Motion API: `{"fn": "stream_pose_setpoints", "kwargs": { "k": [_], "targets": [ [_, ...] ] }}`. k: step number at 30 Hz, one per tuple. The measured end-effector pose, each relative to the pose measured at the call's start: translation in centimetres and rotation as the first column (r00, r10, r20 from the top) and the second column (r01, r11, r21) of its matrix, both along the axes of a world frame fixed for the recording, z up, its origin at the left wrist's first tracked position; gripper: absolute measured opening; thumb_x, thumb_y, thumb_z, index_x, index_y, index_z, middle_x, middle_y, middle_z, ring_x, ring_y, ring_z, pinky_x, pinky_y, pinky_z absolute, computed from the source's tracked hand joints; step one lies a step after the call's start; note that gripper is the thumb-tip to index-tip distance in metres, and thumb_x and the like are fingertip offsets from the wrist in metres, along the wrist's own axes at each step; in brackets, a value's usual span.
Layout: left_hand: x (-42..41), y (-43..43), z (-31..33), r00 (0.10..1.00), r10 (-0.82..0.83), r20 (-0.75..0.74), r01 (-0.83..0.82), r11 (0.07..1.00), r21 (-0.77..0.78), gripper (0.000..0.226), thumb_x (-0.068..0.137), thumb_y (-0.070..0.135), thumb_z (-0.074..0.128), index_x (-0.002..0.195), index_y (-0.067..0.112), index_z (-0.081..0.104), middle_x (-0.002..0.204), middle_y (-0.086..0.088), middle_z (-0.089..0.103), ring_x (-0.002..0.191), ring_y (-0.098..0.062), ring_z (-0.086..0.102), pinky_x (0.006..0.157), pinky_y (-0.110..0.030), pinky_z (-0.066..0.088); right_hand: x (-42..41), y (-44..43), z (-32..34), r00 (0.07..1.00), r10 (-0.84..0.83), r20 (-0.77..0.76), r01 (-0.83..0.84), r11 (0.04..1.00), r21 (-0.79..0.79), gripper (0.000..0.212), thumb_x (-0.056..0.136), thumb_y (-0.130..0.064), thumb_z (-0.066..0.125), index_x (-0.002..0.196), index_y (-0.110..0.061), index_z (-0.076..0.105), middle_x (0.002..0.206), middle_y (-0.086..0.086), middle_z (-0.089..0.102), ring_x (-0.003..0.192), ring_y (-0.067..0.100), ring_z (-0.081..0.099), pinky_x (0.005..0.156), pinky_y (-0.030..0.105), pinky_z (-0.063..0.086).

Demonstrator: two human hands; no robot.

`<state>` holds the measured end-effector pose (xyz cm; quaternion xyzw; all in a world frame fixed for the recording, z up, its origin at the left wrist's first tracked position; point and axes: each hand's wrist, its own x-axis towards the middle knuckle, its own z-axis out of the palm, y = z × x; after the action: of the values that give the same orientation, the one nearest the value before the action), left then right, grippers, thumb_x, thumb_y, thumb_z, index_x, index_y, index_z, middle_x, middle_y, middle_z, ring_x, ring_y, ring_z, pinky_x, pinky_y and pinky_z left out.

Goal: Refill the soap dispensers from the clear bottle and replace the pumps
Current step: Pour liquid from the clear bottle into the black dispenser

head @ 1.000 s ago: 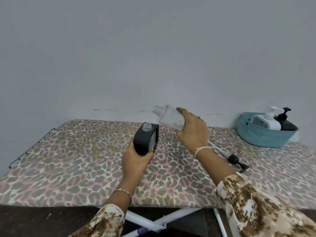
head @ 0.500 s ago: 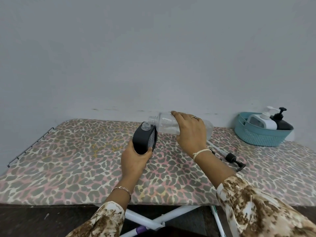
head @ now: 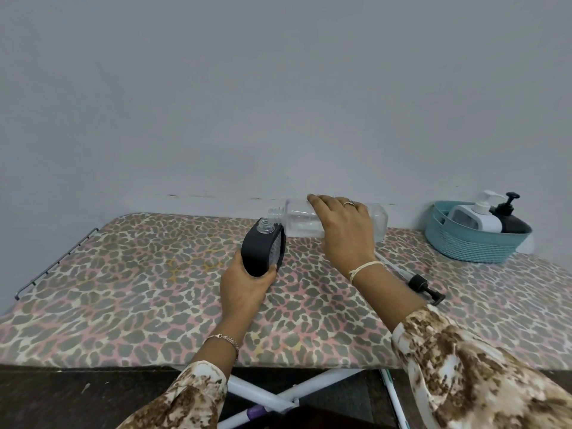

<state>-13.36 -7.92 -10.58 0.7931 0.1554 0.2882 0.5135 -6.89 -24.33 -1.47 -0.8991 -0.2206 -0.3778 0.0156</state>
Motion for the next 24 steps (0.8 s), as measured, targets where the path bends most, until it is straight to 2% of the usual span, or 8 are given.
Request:
{"fn": "stream_pose_setpoints", "kwargs": {
  "k": [7, 12, 18, 24],
  "targets": [
    [0.0, 0.0, 0.0, 1.000, -0.008, -0.010, 0.008, 1.000, -0.011, 0.047, 0.072, 0.026, 0.082, 0.113, 0.019, 0.060, 0.097, 0.010, 0.063, 0.087, -0.010, 0.061, 0.076, -0.025, 0.050, 0.0, 0.0, 0.7, 1.000, 0.011, 0.029, -0.010, 0.999, -0.047, 0.066, 0.062, 0.008, 0.068, 0.123, -0.016, 0.060, 0.113, 0.003, 0.068, 0.097, 0.028, 0.065, 0.083, 0.040, 0.047],
    [0.1, 0.0, 0.0, 1.000, -0.007, -0.014, 0.006, 1.000, -0.018, 0.050, 0.072, 0.026, 0.082, 0.116, 0.018, 0.060, 0.098, 0.011, 0.061, 0.088, -0.007, 0.058, 0.074, -0.021, 0.046, 0.2, 0.0, 1.1, 0.999, 0.024, 0.029, -0.021, 0.996, -0.082, 0.064, 0.063, 0.010, 0.067, 0.122, -0.015, 0.060, 0.114, 0.006, 0.068, 0.099, 0.031, 0.064, 0.084, 0.043, 0.047],
    [0.1, 0.0, -0.1, 1.000, -0.005, -0.010, 0.005, 1.000, -0.016, 0.052, 0.071, 0.025, 0.082, 0.118, 0.017, 0.060, 0.105, 0.005, 0.067, 0.090, -0.009, 0.059, 0.077, -0.022, 0.047, 0.2, 0.0, 1.5, 0.998, 0.034, 0.055, -0.028, 0.994, -0.108, 0.058, 0.068, 0.008, 0.064, 0.121, -0.014, 0.060, 0.116, 0.006, 0.067, 0.101, 0.030, 0.064, 0.086, 0.042, 0.045],
    [0.2, 0.0, -0.1, 1.000, -0.003, -0.007, 0.002, 1.000, -0.018, 0.049, 0.071, 0.024, 0.082, 0.115, 0.018, 0.061, 0.100, 0.008, 0.064, 0.089, -0.009, 0.060, 0.076, -0.023, 0.047, 0.3, 0.1, 1.7, 0.996, 0.043, 0.081, -0.032, 0.992, -0.122, 0.056, 0.069, 0.007, 0.067, 0.120, -0.015, 0.061, 0.115, 0.006, 0.068, 0.100, 0.030, 0.064, 0.086, 0.041, 0.046]
  ]
}}
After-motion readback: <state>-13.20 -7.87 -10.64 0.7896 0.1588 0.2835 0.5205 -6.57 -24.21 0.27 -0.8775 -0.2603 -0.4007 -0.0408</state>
